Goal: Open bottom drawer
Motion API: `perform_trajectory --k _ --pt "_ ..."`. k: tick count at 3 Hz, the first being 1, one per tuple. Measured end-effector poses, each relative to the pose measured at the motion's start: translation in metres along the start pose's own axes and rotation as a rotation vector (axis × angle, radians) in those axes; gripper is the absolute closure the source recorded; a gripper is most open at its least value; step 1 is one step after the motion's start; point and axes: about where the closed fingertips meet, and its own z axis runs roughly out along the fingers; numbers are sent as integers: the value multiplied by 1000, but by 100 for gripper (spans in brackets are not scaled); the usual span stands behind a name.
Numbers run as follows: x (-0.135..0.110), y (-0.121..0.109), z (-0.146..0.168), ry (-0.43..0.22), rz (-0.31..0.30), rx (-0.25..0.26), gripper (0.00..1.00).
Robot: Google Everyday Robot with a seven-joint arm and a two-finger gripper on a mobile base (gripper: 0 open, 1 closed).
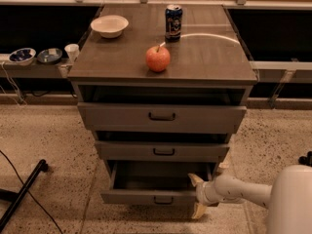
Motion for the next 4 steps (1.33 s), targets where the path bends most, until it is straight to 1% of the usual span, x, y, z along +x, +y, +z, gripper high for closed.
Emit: perform_trajectory --k 1,2,3,4 --pt "7 -18 -5 -6 20 14 0" --pt "13 -34 0 -16 46 4 18" --pt "17 -44 7 -28 72 -11 41" --pt "19 -52 14 -61 101 -49 53"
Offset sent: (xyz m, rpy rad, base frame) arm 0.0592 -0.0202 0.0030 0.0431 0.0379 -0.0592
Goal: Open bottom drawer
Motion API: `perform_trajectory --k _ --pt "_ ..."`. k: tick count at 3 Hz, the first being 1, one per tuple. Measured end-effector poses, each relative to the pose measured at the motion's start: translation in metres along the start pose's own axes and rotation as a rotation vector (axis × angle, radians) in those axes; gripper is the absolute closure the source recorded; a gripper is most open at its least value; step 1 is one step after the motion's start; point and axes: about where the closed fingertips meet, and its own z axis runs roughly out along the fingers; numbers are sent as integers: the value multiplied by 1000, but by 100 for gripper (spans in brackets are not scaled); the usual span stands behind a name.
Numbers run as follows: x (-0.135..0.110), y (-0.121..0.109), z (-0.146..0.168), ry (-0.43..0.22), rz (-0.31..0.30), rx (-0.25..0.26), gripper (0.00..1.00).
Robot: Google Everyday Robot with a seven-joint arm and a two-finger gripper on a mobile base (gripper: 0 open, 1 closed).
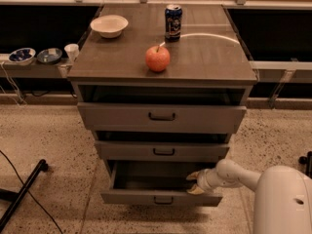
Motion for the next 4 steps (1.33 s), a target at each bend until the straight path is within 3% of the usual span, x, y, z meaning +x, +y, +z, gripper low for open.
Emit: perform_trajectory --k 1,3,4 --pt "2 -4 -2 -42 8 -45 45" --pt "0 -5 4 -52 8 -66 86" --pt "3 -6 8 -55 15 -63 100"
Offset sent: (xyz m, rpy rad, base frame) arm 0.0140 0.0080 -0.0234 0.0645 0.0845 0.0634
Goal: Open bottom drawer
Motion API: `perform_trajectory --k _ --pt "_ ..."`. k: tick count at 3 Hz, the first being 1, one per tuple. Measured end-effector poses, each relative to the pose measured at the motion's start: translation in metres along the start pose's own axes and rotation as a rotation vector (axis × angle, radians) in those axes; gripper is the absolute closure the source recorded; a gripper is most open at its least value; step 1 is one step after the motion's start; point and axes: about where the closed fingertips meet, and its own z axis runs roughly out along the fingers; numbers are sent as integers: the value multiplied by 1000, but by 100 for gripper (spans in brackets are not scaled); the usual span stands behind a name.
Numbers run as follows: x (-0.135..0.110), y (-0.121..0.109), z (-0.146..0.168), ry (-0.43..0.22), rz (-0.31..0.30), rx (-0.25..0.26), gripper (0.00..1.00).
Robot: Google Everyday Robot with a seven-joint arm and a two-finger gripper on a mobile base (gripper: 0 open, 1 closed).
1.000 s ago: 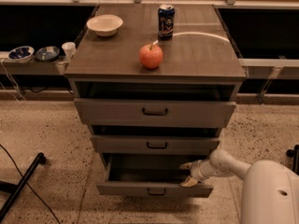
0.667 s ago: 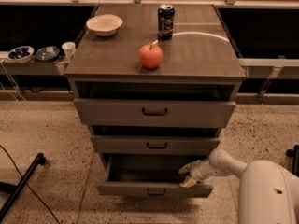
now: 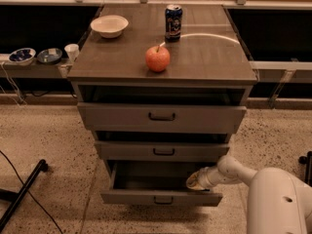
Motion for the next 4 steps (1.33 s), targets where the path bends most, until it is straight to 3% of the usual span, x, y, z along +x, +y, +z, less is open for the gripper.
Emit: perform_trajectory --k 2,4 --pt "7 -2 25 8 -6 -5 100" --pt "21 12 41 38 -25 16 100"
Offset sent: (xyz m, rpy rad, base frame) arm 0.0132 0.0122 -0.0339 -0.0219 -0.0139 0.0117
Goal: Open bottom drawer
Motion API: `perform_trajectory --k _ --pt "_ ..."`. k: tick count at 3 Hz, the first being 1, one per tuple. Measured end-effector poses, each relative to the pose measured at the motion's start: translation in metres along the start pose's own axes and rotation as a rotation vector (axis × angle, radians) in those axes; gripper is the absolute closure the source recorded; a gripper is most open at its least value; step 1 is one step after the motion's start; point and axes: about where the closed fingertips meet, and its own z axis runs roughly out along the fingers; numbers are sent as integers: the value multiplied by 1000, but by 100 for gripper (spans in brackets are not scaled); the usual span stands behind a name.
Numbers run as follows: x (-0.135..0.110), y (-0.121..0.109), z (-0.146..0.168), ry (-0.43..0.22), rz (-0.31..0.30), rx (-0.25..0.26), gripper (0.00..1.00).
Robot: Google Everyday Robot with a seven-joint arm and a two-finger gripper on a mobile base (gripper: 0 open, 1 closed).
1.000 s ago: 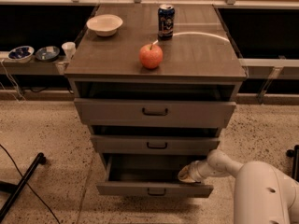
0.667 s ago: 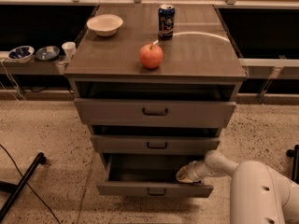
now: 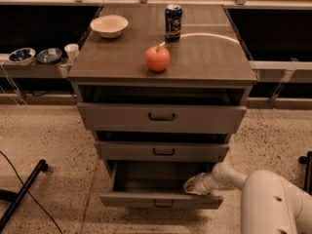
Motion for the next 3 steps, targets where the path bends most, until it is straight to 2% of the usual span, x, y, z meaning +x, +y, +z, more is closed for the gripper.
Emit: perform_trajectory --k 1,3 --pt "5 17 -1 14 -13 -20 100" --pt "1 70 -4 31 -35 -139 100"
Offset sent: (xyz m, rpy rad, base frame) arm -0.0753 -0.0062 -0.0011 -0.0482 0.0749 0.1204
